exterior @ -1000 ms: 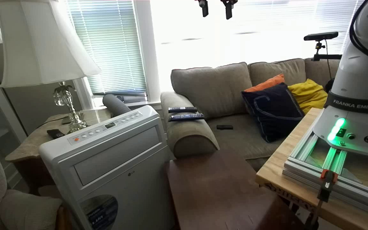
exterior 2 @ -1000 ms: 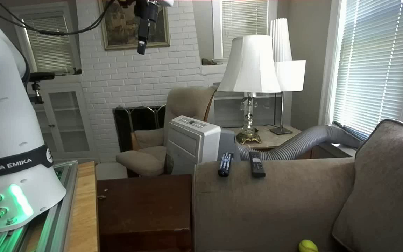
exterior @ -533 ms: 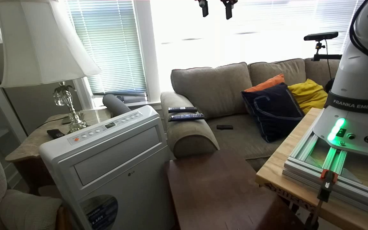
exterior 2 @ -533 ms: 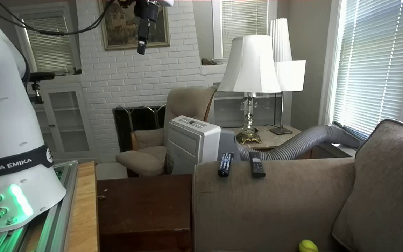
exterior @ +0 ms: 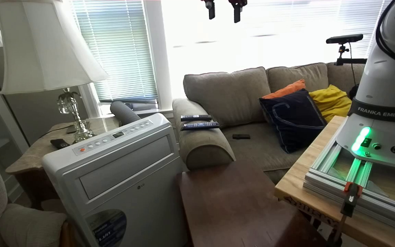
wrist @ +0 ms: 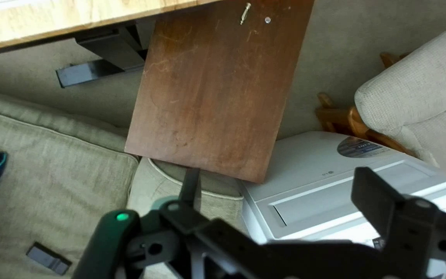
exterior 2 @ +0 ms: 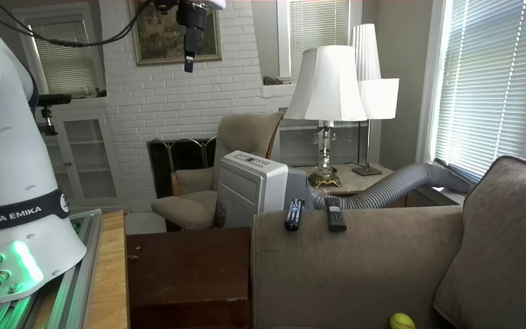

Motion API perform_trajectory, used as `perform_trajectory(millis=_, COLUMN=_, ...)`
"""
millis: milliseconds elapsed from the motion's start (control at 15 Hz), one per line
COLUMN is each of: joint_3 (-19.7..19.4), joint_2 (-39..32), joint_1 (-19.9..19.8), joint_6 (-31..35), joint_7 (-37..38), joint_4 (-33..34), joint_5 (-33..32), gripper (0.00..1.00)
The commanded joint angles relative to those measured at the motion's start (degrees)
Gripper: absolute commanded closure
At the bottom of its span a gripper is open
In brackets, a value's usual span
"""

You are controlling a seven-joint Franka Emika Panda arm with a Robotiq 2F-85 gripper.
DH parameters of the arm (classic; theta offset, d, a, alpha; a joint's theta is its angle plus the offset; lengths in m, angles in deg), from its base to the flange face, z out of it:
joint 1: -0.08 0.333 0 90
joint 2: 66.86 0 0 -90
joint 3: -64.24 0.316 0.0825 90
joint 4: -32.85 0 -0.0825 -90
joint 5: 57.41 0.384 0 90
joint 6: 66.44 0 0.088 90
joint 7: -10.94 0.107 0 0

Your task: Press the orange button on the heater

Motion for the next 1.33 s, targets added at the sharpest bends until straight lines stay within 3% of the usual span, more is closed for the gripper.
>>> perform_trajectory(millis=0, joint_3=2.71, joint_2=-5.03, joint_1=2.36, joint_6=8.08, joint_7=-2.11, joint_4=1.67, joint_5=-0.05, gripper=0.0)
perform_trajectory(millis=333, joint_3=5.68, joint_2=-16.18, joint_1=6.67, joint_6=18.33, joint_7=-10.33, joint_4=8.29, joint_5=-3.31, gripper=0.0)
perform_trajectory(millis=533, joint_3=6.67, joint_2=-23.94, joint_1=8.48, joint_6=23.21, joint_7=-12.79, joint_4=14.88, joint_5=-10.6, gripper=0.0)
perform_trajectory(millis=733, joint_3=6.09, joint_2=-30.52, joint_1=10.8, joint_6=28.2, joint_7=-15.12, joint_4=20.92, joint_5=-18.5, gripper=0.0)
perform_trajectory(millis=933, joint_3=4.98, joint_2=-36.3, joint_1=13.47, joint_6=39.63, joint_7=-14.32, joint_4=24.51, joint_5=-24.33, gripper=0.0)
perform_trajectory(millis=1267, joint_3=2.41, joint_2=-44.78, joint_1=17.75, joint_6=54.54, joint_7=-13.6, joint_4=28.88, joint_5=-25.0, gripper=0.0)
